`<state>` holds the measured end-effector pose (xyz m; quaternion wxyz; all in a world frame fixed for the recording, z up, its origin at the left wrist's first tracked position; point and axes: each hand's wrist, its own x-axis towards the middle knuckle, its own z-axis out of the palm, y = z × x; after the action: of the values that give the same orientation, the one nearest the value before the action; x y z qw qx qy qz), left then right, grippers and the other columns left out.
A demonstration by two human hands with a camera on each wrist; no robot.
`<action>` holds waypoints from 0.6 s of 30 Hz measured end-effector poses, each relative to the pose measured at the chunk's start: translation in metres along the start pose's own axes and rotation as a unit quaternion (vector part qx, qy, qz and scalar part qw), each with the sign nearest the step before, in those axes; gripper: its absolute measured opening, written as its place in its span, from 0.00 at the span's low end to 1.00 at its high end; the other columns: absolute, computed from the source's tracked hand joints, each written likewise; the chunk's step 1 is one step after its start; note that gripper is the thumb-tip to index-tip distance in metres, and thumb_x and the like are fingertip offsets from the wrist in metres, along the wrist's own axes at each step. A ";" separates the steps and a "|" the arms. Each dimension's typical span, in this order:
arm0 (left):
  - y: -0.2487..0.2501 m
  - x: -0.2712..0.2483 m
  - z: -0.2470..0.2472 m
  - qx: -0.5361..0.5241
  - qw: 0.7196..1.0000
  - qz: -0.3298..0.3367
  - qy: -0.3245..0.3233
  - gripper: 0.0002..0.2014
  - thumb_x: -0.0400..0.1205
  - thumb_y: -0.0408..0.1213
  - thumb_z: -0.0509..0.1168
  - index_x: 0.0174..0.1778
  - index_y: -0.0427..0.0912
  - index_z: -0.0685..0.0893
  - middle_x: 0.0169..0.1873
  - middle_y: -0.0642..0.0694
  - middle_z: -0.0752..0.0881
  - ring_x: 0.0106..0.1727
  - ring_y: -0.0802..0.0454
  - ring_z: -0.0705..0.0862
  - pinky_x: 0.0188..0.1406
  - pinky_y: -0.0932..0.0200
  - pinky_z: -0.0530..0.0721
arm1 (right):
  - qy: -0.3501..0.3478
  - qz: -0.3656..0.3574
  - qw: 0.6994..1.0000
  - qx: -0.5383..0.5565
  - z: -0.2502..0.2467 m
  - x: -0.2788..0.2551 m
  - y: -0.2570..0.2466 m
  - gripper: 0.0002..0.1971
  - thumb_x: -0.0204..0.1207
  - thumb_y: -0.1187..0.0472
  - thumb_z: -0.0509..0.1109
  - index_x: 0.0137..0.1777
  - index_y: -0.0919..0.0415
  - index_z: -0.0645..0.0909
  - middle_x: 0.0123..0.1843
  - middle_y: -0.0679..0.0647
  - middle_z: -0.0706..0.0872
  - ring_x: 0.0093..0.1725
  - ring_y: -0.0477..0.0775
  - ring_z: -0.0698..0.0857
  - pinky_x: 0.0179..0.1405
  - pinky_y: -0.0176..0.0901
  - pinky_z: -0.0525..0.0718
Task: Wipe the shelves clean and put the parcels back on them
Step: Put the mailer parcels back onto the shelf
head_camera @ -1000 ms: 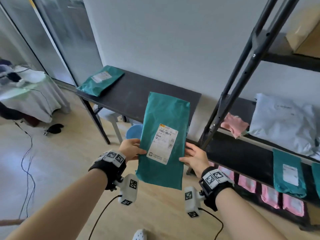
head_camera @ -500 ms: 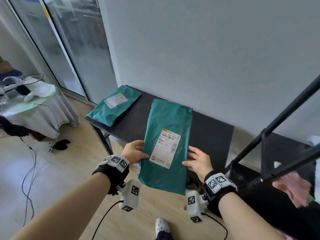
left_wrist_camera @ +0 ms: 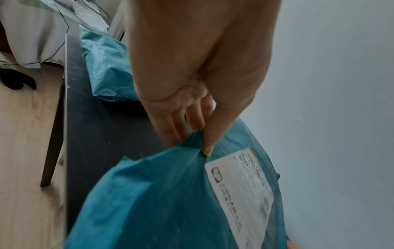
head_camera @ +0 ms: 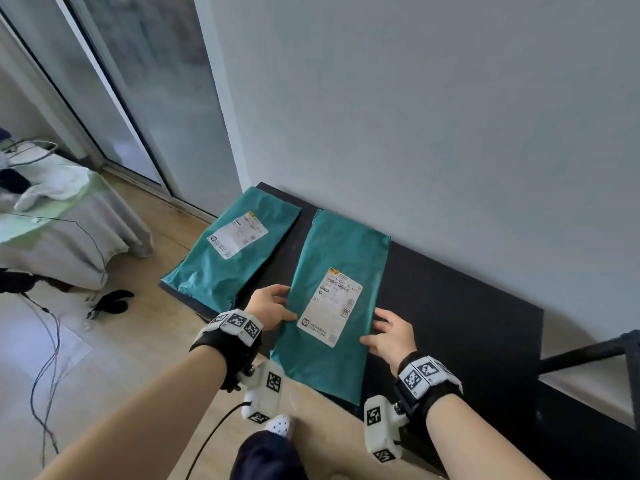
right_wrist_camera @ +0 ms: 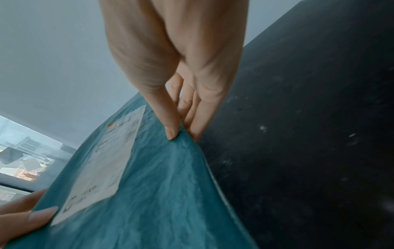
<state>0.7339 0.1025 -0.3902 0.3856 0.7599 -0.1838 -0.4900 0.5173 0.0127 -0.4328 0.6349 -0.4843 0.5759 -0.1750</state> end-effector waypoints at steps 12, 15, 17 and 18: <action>0.011 0.116 -0.058 0.057 0.994 -0.076 -0.058 0.21 0.77 0.17 0.65 0.67 0.31 0.77 0.59 0.34 0.85 0.54 0.40 0.85 0.59 0.42 0.83 | 0.097 0.079 0.992 -0.034 0.094 0.068 -0.009 0.36 0.62 0.82 0.75 0.72 0.64 0.75 0.62 0.62 0.83 0.61 0.60 0.84 0.59 0.62 0.85; 0.013 0.129 -0.060 0.088 0.991 -0.073 -0.069 0.24 0.78 0.20 0.65 0.71 0.33 0.74 0.58 0.35 0.85 0.58 0.37 0.85 0.60 0.42 0.83 | 0.106 0.079 0.990 -0.042 0.105 0.074 -0.010 0.36 0.61 0.82 0.76 0.71 0.63 0.76 0.64 0.63 0.84 0.57 0.60 0.86 0.59 0.62 0.85; 0.014 0.134 -0.060 0.112 0.989 -0.071 -0.072 0.28 0.78 0.22 0.66 0.74 0.34 0.70 0.60 0.35 0.84 0.59 0.37 0.84 0.59 0.42 0.83 | 0.112 0.075 0.990 -0.046 0.110 0.075 -0.013 0.36 0.62 0.82 0.75 0.72 0.64 0.75 0.65 0.63 0.83 0.57 0.59 0.86 0.60 0.59 0.85; 0.016 0.135 -0.060 0.127 0.987 -0.066 -0.075 0.30 0.78 0.23 0.67 0.76 0.34 0.67 0.62 0.35 0.82 0.60 0.37 0.83 0.60 0.43 0.83 | 0.114 0.072 0.990 -0.048 0.112 0.075 -0.014 0.35 0.63 0.82 0.74 0.72 0.64 0.75 0.65 0.62 0.83 0.57 0.59 0.86 0.61 0.57 0.84</action>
<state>0.8497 0.0281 -0.4461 0.2376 0.7741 -0.2228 -0.5429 0.6431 -0.0060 -0.4784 0.5519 -0.4486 0.6857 -0.1552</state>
